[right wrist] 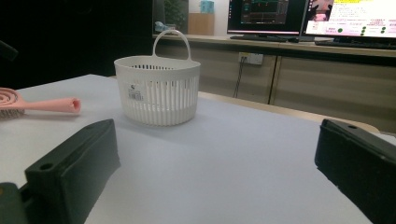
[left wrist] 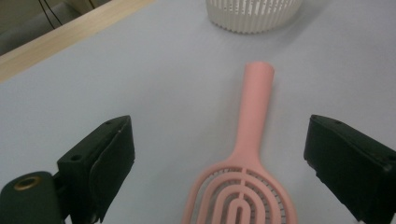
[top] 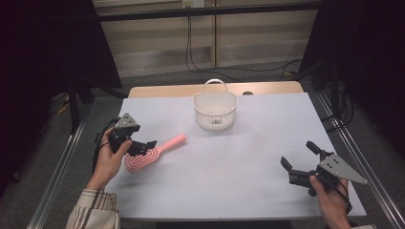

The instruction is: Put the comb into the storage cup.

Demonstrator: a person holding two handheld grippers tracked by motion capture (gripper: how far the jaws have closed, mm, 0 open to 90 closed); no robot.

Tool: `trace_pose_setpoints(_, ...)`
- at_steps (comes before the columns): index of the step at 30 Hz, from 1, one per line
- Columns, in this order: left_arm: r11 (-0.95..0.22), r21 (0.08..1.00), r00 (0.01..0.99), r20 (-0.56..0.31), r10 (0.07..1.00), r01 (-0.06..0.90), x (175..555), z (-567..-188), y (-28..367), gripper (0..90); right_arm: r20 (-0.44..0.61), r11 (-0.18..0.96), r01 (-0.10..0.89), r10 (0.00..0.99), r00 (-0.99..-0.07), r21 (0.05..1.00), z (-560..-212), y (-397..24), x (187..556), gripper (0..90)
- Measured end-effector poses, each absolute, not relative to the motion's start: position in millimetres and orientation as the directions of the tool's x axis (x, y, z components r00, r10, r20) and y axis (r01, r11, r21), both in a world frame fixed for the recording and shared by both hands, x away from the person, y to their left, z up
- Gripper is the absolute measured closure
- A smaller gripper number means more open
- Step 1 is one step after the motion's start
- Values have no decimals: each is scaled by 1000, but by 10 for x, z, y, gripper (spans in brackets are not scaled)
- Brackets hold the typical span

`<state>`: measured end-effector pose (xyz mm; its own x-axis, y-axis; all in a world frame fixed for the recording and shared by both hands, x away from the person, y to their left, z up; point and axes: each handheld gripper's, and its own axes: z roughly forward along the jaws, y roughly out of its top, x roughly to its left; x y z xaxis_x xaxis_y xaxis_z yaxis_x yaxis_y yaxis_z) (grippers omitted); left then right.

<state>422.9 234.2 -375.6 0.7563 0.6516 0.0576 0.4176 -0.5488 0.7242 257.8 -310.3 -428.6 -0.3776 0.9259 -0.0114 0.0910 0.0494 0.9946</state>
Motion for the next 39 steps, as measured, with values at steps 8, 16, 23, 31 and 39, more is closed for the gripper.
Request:
trace_pose_setpoints(8,-592,676,774,50,631,439,4199,-3761,2431,60,-14,52,91,925,-379,994,-4284,-3100,2574,0)
trace_pose_setpoints(16,-615,634,787,16,617,470,4225,-3826,2485,52,-12,50,91,925,-380,995,-4284,-3102,2573,0)
trace_pose_setpoints(23,-656,590,814,-5,581,471,4229,-3866,2488,51,-15,55,93,923,-385,994,-4286,-3098,2577,0)
trace_pose_setpoints(31,-690,552,831,-11,556,469,4239,-3933,2430,52,-14,55,94,923,-384,994,-4287,-3097,2577,0)
trace_pose_setpoints(39,-725,521,852,-8,523,450,4252,-3978,2376,53,-15,54,90,921,-388,994,-4286,-3092,2574,0)
